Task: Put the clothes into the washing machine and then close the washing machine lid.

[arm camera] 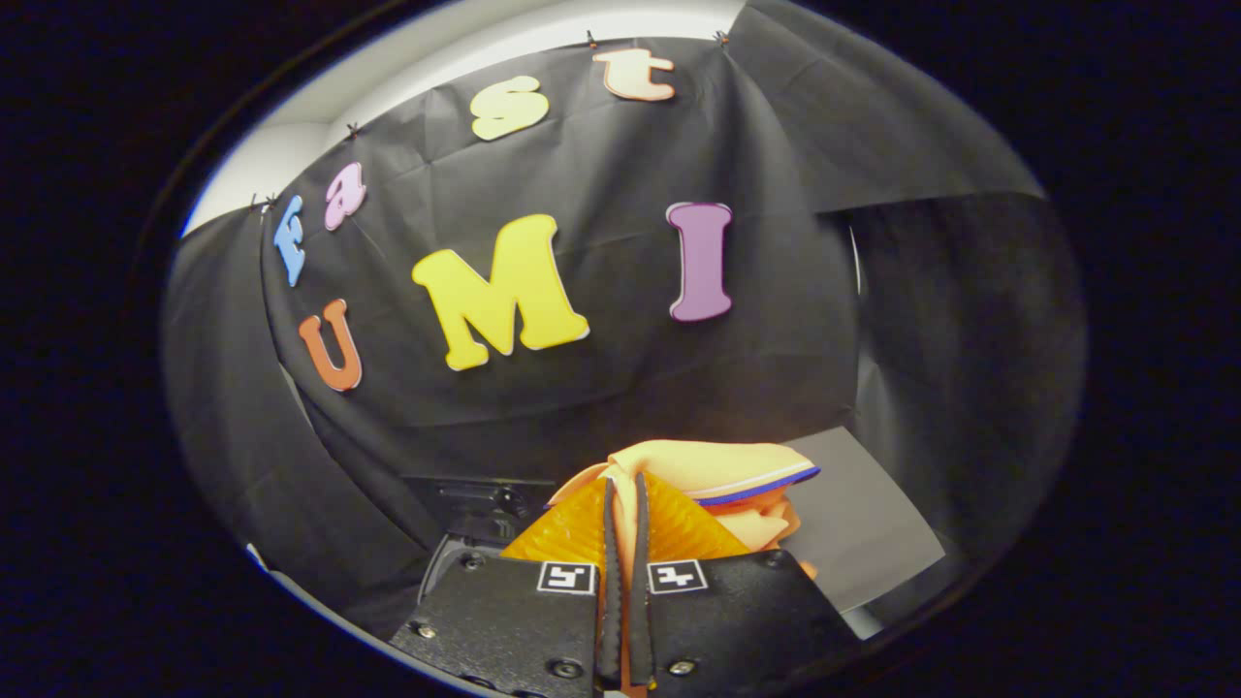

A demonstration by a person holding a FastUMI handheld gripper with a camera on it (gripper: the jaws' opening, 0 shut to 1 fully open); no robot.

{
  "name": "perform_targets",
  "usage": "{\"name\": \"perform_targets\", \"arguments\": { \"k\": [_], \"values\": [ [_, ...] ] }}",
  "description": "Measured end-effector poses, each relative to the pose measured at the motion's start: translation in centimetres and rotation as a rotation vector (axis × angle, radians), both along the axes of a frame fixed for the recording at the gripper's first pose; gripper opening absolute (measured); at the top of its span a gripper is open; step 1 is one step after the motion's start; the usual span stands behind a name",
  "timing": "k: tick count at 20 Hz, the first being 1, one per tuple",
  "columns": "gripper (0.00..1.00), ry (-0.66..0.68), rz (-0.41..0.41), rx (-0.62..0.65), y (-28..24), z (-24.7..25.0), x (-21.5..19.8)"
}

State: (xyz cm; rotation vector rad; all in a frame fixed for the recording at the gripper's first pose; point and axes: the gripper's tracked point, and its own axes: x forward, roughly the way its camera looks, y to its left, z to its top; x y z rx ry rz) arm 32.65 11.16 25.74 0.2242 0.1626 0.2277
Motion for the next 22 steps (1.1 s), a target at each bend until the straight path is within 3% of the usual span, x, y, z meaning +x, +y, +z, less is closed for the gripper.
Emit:
{"name": "perform_targets", "arguments": {
  "k": [5, 11, 16, 22],
  "values": [
    [0.07, -0.115, 0.041, -0.008, 5.9, 6.2, -3.2],
    [0.07, -0.186, 0.11, -0.007, 13.4, 10.4, -6.7],
    [0.07, -0.174, 0.171, 0.004, 20.2, 10.1, -7.0],
    [0.07, -0.09, 0.227, -0.012, 26.6, 5.6, -4.7]
  ]
}}
